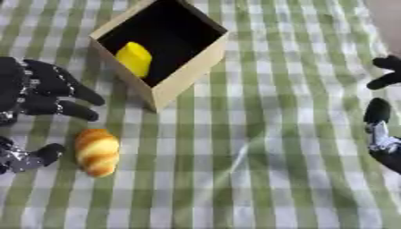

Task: Pick up objects on the table and place them in the box.

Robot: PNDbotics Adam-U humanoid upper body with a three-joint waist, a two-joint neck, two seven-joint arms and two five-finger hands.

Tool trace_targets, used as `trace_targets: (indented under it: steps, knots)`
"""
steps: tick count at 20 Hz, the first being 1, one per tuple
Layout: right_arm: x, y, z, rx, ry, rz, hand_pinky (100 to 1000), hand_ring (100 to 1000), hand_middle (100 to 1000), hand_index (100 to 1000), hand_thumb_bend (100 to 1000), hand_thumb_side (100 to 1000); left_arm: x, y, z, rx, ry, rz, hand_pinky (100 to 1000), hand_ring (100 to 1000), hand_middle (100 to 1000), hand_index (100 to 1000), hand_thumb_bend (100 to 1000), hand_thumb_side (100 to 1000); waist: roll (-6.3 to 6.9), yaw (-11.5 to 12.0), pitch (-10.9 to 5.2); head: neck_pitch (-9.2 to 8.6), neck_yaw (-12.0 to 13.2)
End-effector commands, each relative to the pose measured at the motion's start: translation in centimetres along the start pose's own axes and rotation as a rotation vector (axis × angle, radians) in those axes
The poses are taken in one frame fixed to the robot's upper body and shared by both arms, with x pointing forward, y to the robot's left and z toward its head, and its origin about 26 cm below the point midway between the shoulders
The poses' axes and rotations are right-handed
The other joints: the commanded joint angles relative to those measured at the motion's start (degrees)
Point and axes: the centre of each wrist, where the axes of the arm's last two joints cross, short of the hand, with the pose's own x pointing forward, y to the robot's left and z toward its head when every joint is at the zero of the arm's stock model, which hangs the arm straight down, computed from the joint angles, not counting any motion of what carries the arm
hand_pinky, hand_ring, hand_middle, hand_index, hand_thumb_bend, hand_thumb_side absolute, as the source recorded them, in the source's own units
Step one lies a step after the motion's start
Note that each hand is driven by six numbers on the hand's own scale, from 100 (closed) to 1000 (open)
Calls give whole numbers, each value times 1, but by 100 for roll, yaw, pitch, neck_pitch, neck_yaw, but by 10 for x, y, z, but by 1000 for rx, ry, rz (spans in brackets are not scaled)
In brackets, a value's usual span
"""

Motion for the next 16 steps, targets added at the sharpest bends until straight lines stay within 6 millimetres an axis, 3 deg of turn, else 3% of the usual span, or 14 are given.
trace_targets:
  steps: [1,10,11,13,16]
  knots:
    - [3,-2,-5,5,-22,1,912,793,526,821,100,430,2,6,0,-27,16,-20,800,819,854,883,148,359,12,-15,-83,-62,25]
    - [3,4,-4,7,2,-14,913,790,522,819,100,490,3,1,-1,-97,50,-11,803,822,835,891,190,269,33,-44,-45,-68,28]
    - [3,4,-4,7,4,-14,914,789,519,817,100,503,3,1,-1,-99,51,-10,810,823,804,896,140,188,34,-45,-44,-69,27]
    - [4,6,-3,5,18,-19,914,788,517,817,100,524,2,1,0,-110,47,-6,811,824,805,898,193,126,41,-50,-36,-72,13]
    - [4,9,-2,7,35,-25,915,786,515,816,100,524,1,3,2,-123,41,-7,811,825,791,897,208,128,53,-45,-34,-75,-14]
